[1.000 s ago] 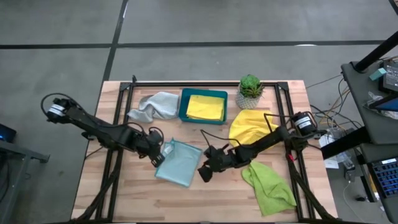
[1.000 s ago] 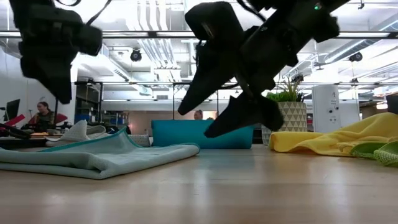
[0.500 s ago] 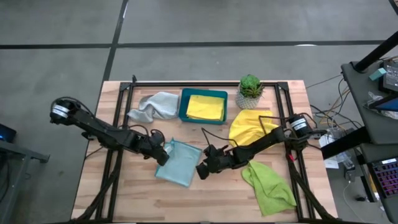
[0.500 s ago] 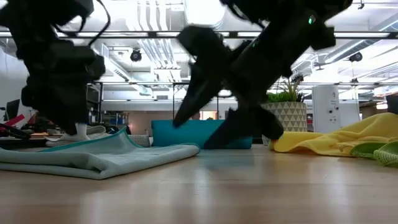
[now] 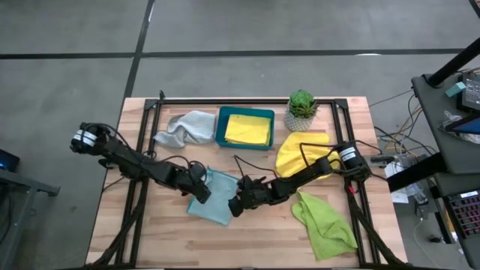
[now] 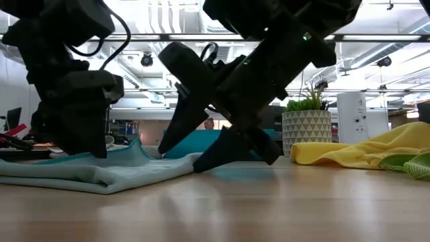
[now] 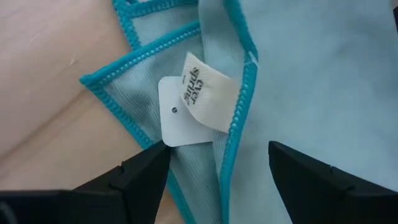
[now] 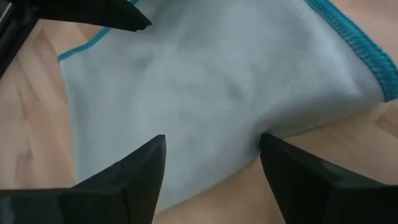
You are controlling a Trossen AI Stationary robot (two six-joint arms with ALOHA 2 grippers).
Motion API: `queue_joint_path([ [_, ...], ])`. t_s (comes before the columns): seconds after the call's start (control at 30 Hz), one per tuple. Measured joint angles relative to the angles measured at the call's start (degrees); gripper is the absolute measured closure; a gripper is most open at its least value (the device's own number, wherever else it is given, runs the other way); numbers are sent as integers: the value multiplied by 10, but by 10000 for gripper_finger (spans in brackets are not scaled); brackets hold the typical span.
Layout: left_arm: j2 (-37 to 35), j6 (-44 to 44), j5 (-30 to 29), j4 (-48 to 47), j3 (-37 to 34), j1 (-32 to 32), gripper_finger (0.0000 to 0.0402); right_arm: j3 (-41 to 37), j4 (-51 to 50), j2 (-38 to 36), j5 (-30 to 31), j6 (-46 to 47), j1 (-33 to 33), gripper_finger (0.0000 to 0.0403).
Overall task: Fold microfiber towels
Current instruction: Put the folded light blue microfiber cloth into the bin
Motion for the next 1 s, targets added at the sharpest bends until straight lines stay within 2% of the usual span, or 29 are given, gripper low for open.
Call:
queue_joint_path([
  [0.13, 22, 4, -1, 34, 0, -4, 161, -1, 14, 1, -2, -12, -7, 154],
  [0.33, 37, 6, 0, 45, -1, -5, 224, -1, 60, 21, 2, -16, -15, 172],
  [0.5, 41, 20, 4, 49, -2, -6, 290, 0, 78, 39, 4, -22, -20, 232],
  [0.7, 41, 64, -5, 80, -1, -7, 388, 0, 80, 40, 10, -46, -23, 342],
  [0.77, 37, 76, -8, 80, 0, -7, 392, 0, 80, 39, 11, -65, -23, 378],
  [0.8, 32, 83, -10, 80, 0, -7, 392, 0, 79, 36, 11, -75, -23, 384],
  [1.0, -39, 131, -53, 77, -2, 1, 393, -4, 45, -5, 25, -160, -30, 388],
])
